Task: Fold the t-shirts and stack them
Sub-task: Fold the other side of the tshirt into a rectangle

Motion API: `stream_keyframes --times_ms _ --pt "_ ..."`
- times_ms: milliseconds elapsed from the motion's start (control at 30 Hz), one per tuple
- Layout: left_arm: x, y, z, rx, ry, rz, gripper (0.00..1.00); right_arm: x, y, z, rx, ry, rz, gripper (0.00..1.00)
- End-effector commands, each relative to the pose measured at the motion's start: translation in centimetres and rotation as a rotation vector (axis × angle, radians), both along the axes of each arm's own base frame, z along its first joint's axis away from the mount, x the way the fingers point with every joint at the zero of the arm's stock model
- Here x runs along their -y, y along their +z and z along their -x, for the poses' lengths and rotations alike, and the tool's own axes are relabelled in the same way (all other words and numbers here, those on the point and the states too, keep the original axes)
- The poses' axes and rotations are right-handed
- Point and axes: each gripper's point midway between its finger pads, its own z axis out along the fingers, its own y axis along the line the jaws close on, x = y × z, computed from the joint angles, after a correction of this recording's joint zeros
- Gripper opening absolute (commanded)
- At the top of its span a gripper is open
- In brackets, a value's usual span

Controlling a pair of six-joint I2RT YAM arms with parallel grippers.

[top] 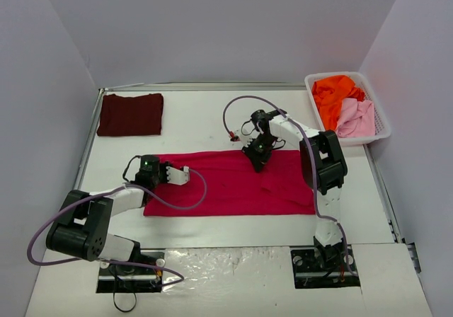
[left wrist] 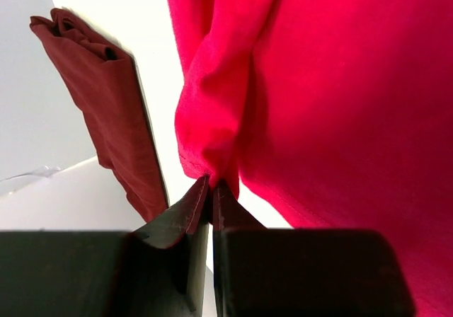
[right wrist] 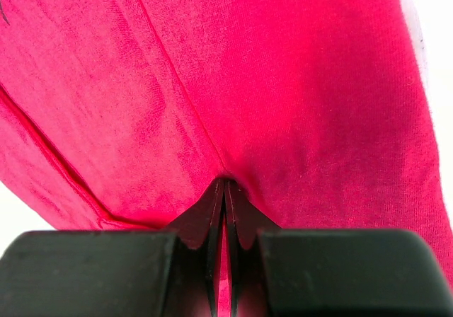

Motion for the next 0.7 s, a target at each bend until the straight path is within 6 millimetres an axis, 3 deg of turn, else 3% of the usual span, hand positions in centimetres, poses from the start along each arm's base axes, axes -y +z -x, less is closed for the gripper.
stream_keyframes --times_ms 0,667 --pt "-0.3 2.4 -1.3 0.037 0.005 0.003 0.02 4.5 -7.6 6.4 -0.253 0.057 0.208 0.0" --pt "-2.1 3.1 -1.6 -0.002 0.021 0.018 0.02 4.6 -7.7 6.6 -0.269 0.057 0.205 0.0"
